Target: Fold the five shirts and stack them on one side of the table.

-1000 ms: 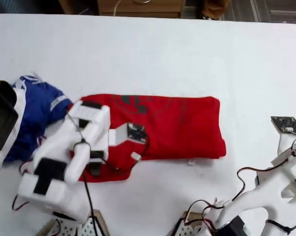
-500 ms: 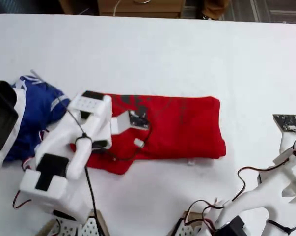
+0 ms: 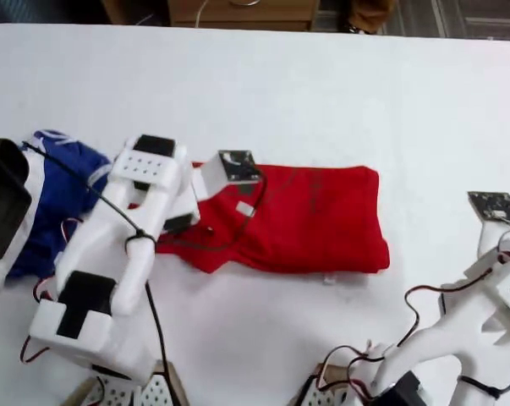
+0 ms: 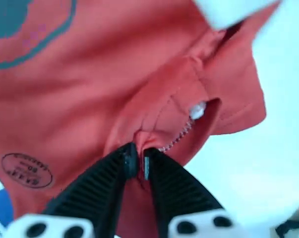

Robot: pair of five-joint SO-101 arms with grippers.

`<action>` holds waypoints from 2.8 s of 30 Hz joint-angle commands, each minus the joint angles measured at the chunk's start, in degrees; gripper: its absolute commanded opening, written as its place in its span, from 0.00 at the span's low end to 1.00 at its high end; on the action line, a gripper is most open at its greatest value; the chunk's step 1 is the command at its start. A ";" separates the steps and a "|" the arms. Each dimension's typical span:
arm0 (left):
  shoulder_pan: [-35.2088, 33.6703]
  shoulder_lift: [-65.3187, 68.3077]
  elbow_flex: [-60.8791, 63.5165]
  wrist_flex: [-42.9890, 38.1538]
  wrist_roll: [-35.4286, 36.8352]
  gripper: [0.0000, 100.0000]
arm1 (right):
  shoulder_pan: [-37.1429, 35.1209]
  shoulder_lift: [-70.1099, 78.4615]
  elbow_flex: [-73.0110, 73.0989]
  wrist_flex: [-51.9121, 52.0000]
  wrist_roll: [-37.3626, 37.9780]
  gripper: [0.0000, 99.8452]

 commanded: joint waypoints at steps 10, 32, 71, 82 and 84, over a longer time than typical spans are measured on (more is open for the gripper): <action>0.18 -0.09 -4.70 -1.32 8.44 0.03 | -3.74 -1.27 -1.49 1.27 -2.90 0.02; -1.67 -0.18 -14.11 -13.19 21.10 0.19 | -11.65 -1.19 0.79 1.27 -2.90 0.02; -17.14 -22.51 21.32 9.23 -36.22 0.19 | -12.62 -1.27 2.46 1.19 -2.99 0.02; -10.55 -22.51 28.18 -8.44 -28.84 0.19 | -12.62 -1.27 2.46 1.19 -2.99 0.02; -10.02 -22.51 28.18 -10.46 -27.25 0.19 | -12.62 -1.27 2.46 1.19 -2.99 0.02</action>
